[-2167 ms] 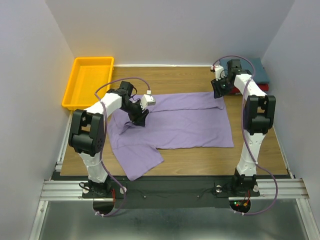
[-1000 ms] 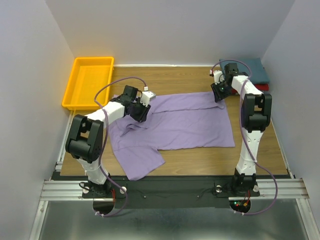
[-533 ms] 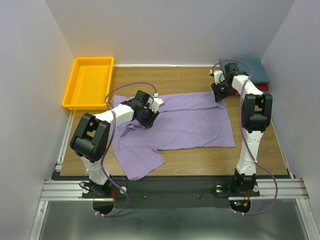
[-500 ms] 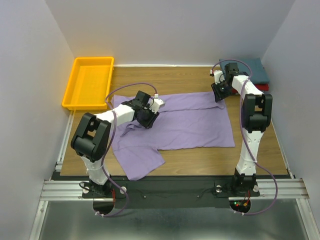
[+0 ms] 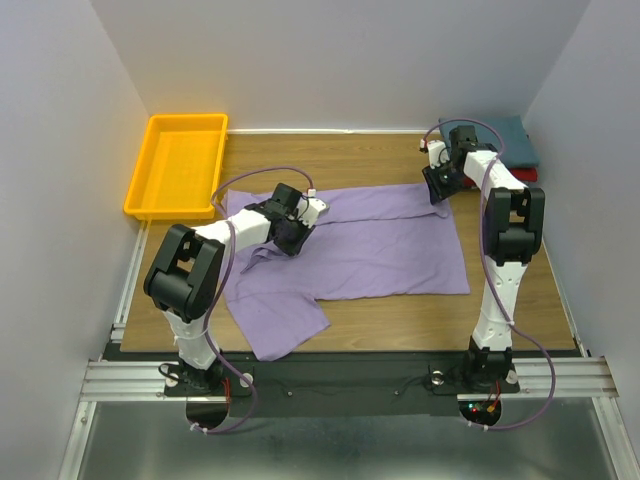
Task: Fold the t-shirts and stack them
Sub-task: Fold the tshirt
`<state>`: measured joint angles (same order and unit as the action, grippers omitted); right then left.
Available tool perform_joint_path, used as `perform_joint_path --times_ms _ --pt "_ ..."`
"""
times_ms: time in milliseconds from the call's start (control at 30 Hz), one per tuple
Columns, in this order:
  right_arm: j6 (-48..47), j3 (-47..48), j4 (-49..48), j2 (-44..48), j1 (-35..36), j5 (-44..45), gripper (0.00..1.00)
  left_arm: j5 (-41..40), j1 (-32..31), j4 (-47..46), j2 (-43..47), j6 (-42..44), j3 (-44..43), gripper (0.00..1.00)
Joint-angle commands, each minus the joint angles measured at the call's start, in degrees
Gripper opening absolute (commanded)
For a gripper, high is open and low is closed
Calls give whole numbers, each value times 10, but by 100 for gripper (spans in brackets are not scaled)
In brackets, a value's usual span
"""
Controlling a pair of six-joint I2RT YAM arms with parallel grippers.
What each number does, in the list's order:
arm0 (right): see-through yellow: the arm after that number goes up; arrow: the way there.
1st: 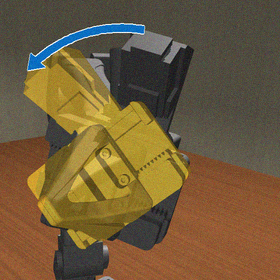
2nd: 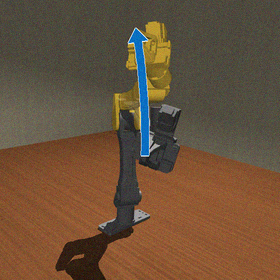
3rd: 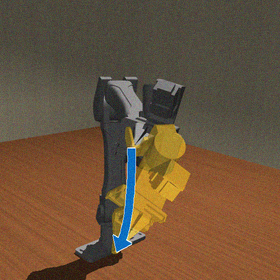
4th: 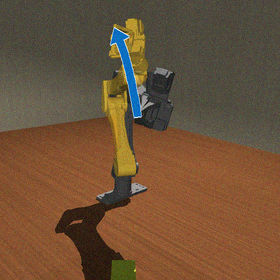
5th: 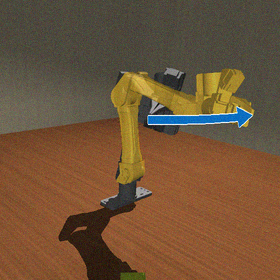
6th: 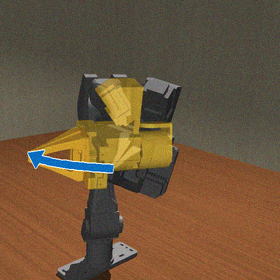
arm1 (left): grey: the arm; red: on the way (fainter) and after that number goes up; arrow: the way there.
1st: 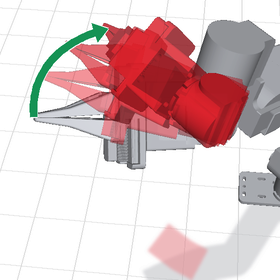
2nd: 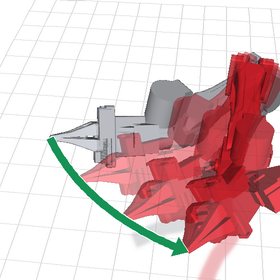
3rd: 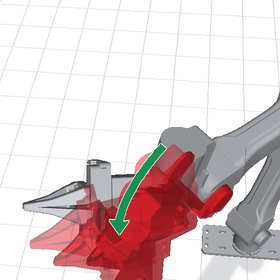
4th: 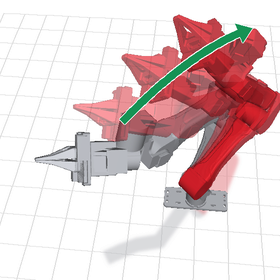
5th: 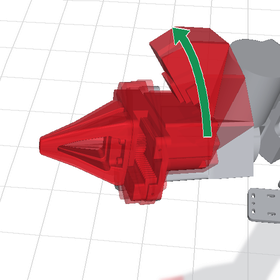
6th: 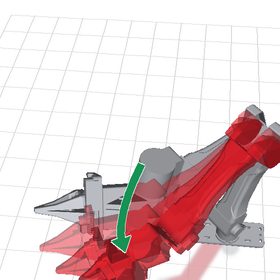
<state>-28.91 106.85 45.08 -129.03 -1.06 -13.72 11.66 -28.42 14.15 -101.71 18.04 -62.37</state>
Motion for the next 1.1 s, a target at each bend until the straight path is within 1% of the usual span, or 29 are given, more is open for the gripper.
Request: perform_joint_path --times_ms 0,33,67,100,133,500,600,733,767,800,833,867,900,967,1067 --pt "-1 -1 7 32 -1 1 37 -8 -1 23 25 -2 -4 22" --pt "0 -1 7 32 -1 2 37 -8 -2 25 27 -3 -5 18" --pt "0 -1 7 31 -1 1 37 -2 -2 25 28 -3 -6 8" --pt "0 -1 8 32 -1 0 37 9 -1 30 34 -6 -10 0" --pt "0 -1 8 32 -1 0 37 9 -3 32 35 -6 -13 0" --pt "-1 -5 8 31 -1 0 36 118 -4 45 21 -38 -42 0" --pt "-2 -8 9 32 -2 -1 36 122 -3 41 13 -42 -47 0" --pt "-1 -4 10 31 -1 -2 36 148 -3 33 8 -49 -43 0" --pt "-1 -2 11 31 -1 -3 36 163 -3 32 11 -48 -43 11" --pt "-1 -1 12 32 -1 -3 36 164 -2 32 22 -45 -44 17" --pt "-1 1 13 36 -1 -8 36 164 1 26 34 -46 -43 31" --pt "-1 1 16 38 -1 -11 36 162 5 20 49 -46 -40 37" --pt "-1 6 19 40 -1 -17 37 159 16 7 82 -45 -36 43" --pt "2 13 21 44 0 -29 36 143 30 -2 106 -44 -37 50" --pt "12 28 27 40 3 -41 37 125 70 -5 122 -42 -51 51"
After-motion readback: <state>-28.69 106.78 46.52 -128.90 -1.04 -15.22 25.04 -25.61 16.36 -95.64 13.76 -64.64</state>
